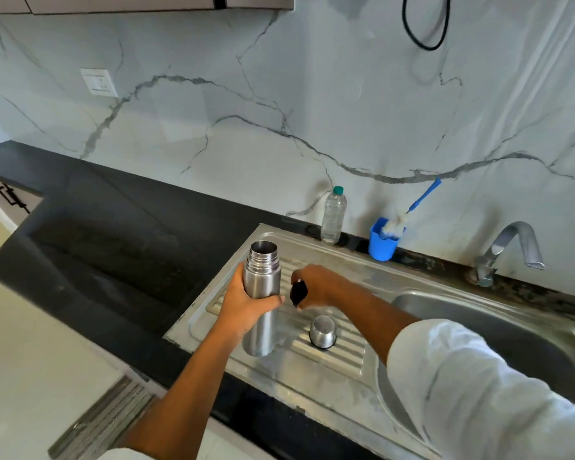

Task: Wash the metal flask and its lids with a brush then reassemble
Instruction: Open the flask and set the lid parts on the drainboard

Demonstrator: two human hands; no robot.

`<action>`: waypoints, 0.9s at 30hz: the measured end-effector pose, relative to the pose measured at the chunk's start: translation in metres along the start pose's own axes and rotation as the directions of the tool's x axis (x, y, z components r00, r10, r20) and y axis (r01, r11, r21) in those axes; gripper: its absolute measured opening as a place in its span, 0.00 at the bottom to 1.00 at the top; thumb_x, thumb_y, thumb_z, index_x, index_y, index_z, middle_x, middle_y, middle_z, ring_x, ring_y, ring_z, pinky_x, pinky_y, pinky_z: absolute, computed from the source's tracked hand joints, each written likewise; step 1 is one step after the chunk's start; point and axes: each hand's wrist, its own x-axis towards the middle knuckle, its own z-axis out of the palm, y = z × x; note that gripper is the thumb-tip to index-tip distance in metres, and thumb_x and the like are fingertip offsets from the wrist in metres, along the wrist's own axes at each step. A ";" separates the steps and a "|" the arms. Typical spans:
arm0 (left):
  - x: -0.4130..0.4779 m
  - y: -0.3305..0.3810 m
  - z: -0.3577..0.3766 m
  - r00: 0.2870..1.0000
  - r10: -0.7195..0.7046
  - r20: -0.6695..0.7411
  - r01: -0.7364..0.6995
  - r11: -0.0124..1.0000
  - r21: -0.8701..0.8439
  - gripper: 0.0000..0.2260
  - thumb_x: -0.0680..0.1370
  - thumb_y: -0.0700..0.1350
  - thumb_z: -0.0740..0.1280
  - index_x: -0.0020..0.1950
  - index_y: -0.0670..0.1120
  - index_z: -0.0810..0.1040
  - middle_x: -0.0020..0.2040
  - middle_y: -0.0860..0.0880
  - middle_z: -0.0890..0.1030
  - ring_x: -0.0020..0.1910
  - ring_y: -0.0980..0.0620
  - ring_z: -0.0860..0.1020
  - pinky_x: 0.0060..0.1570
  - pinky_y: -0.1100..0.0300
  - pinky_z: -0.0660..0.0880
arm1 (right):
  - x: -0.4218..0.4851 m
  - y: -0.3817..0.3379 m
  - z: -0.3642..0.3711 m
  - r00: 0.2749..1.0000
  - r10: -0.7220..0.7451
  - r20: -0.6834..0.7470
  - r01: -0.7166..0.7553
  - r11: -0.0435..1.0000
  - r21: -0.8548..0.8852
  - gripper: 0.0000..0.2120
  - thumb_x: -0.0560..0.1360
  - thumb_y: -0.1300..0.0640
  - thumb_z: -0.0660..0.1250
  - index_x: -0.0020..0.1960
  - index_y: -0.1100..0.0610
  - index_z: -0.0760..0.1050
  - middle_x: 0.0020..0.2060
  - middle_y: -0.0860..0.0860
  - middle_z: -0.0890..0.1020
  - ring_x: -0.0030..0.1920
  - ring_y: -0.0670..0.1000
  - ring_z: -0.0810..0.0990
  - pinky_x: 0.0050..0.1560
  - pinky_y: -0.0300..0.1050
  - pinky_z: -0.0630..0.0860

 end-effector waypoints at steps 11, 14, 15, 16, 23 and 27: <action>0.006 -0.011 -0.008 1.000 -0.019 0.014 0.019 1.000 0.004 0.37 0.64 0.38 0.84 0.65 0.59 0.72 0.58 0.54 0.82 0.55 0.52 0.82 0.60 0.45 0.81 | 0.025 -0.004 0.065 0.995 -0.019 0.099 0.035 0.987 -0.159 0.24 0.73 0.54 0.73 0.67 0.51 0.71 0.61 0.56 0.73 0.58 0.60 0.78 0.46 0.49 0.75; 0.008 -0.012 -0.009 1.000 -0.004 0.005 0.004 1.000 0.002 0.36 0.65 0.37 0.84 0.63 0.60 0.72 0.57 0.54 0.82 0.55 0.52 0.83 0.60 0.44 0.81 | 0.026 -0.001 0.066 0.996 -0.015 0.092 0.027 0.991 -0.131 0.29 0.72 0.52 0.75 0.70 0.49 0.69 0.62 0.55 0.72 0.61 0.60 0.77 0.48 0.50 0.74; 0.008 -0.011 -0.008 1.000 -0.001 0.001 0.001 1.000 -0.005 0.35 0.65 0.36 0.84 0.63 0.61 0.73 0.57 0.55 0.82 0.54 0.53 0.83 0.59 0.45 0.81 | 0.025 0.001 0.066 0.995 -0.005 0.096 0.016 0.993 -0.115 0.32 0.71 0.51 0.76 0.71 0.49 0.68 0.63 0.55 0.72 0.62 0.60 0.76 0.50 0.51 0.75; 0.008 -0.010 -0.008 1.000 0.001 -0.001 -0.001 1.000 -0.016 0.35 0.65 0.36 0.83 0.62 0.61 0.73 0.56 0.55 0.83 0.53 0.53 0.83 0.59 0.46 0.81 | 0.024 0.002 0.064 0.995 0.003 0.095 0.007 0.995 -0.097 0.34 0.70 0.49 0.77 0.72 0.48 0.67 0.63 0.55 0.71 0.63 0.60 0.74 0.53 0.52 0.76; 0.004 0.007 0.001 0.998 0.060 0.006 -0.060 0.995 -0.074 0.37 0.64 0.39 0.85 0.67 0.58 0.73 0.57 0.55 0.83 0.55 0.52 0.83 0.58 0.46 0.82 | -0.012 0.000 0.014 0.996 -0.092 -0.009 0.090 0.937 0.336 0.47 0.65 0.42 0.81 0.78 0.45 0.62 0.71 0.50 0.71 0.70 0.53 0.72 0.66 0.49 0.73; -0.001 0.032 0.023 0.991 0.129 0.041 -0.122 0.981 -0.148 0.38 0.63 0.42 0.85 0.68 0.58 0.74 0.58 0.54 0.84 0.56 0.51 0.84 0.56 0.48 0.82 | -0.062 0.000 -0.024 0.980 -0.191 -0.060 0.189 0.787 0.587 0.48 0.63 0.42 0.83 0.77 0.42 0.61 0.69 0.39 0.74 0.66 0.40 0.74 0.67 0.43 0.73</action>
